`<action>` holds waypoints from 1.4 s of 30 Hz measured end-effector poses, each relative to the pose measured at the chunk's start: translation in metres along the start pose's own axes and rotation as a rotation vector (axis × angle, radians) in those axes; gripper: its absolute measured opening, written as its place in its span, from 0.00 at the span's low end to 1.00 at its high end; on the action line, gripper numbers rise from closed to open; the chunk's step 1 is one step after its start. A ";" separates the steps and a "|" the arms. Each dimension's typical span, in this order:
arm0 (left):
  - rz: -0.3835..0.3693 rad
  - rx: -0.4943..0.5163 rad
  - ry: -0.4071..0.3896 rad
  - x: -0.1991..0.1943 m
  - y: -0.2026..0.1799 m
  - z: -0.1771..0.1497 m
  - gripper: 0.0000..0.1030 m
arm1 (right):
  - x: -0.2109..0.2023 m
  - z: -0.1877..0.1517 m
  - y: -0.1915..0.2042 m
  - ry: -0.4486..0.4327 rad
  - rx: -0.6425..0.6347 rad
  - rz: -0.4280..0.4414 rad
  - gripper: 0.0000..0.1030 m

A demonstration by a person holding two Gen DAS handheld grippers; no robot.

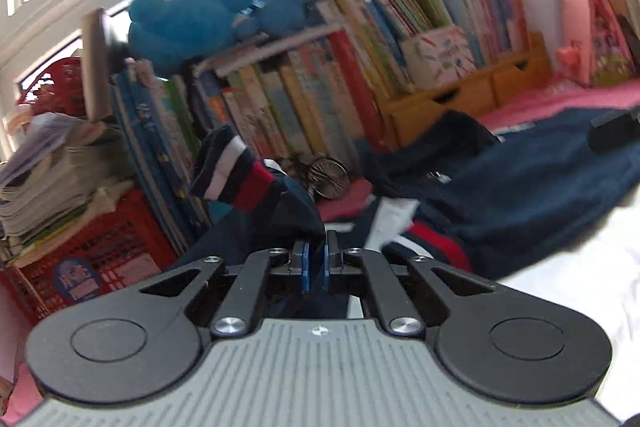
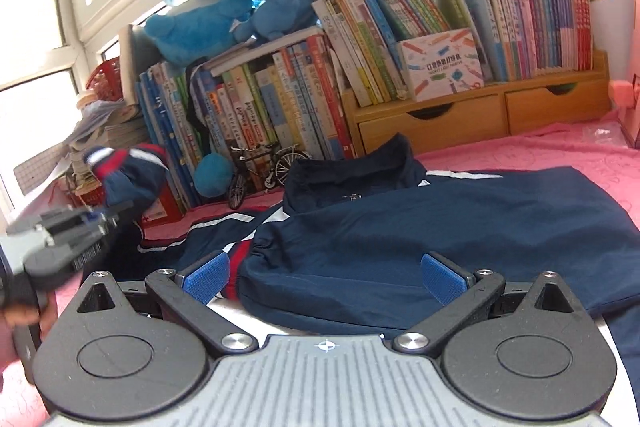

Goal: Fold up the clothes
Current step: 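Carry the cuff toward the right gripper with the left gripper while the right gripper grasps it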

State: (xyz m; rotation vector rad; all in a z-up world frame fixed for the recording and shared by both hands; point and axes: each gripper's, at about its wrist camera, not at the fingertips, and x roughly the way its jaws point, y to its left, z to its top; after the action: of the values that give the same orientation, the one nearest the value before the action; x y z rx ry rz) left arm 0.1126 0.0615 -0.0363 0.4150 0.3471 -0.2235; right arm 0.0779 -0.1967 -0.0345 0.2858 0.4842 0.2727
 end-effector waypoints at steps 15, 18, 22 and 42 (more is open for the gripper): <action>-0.106 0.062 0.140 0.007 -0.027 -0.024 0.12 | 0.133 0.025 0.089 0.238 -0.060 0.100 1.00; -0.116 0.050 0.154 0.011 -0.024 -0.024 0.13 | 0.157 0.026 0.097 0.292 -0.063 0.104 0.91; -0.102 -0.008 0.131 0.008 -0.015 -0.025 0.13 | 0.166 0.035 0.100 0.332 -0.088 0.125 0.33; -0.108 -0.076 0.156 0.005 -0.012 -0.025 0.21 | 0.151 0.039 0.096 0.278 -0.163 0.144 0.31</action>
State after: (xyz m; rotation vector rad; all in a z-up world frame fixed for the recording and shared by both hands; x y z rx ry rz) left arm 0.1071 0.0611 -0.0643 0.3400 0.5300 -0.2833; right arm 0.2071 -0.0671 -0.0322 0.1235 0.7130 0.4934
